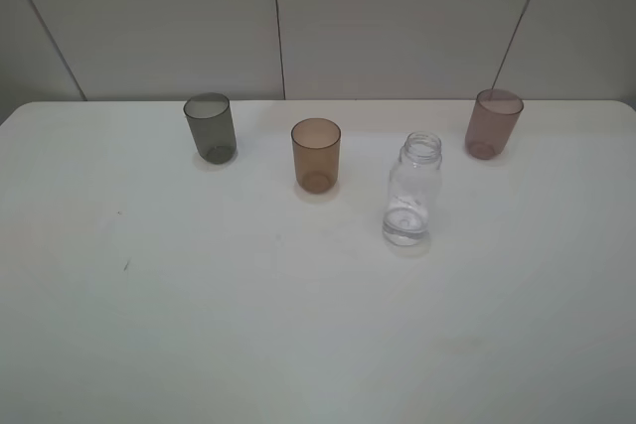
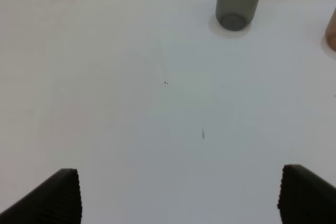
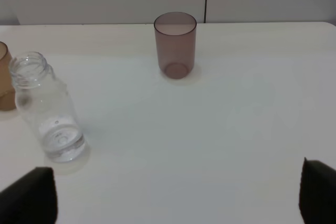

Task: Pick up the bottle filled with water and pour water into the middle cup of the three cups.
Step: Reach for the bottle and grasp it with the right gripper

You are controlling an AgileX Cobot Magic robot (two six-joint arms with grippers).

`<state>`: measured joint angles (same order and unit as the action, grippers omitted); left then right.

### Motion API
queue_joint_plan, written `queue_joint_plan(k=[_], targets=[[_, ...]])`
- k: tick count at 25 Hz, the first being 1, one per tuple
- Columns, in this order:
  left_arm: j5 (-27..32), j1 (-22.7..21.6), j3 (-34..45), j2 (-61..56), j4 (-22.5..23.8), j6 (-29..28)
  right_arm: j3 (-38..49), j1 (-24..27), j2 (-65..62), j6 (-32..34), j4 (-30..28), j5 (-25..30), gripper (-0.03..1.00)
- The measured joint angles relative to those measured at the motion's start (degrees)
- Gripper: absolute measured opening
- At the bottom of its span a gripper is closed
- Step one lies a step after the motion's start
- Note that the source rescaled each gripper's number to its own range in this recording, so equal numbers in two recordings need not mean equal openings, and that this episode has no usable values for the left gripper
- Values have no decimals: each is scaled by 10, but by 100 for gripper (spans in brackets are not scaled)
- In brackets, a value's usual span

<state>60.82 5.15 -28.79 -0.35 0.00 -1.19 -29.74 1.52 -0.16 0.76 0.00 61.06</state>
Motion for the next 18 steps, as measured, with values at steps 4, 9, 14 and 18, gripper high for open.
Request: queue_joint_plan(k=[4,9,14,18], targets=[[0,0,0,0,0,0,0,0,0,0,0,0,100],[0,0,0,0,0,0,0,0,0,0,0,0,100],[0,0,0,0,0,0,0,0,0,0,0,0,100],[0,0,0,0,0,0,0,0,0,0,0,0,100]])
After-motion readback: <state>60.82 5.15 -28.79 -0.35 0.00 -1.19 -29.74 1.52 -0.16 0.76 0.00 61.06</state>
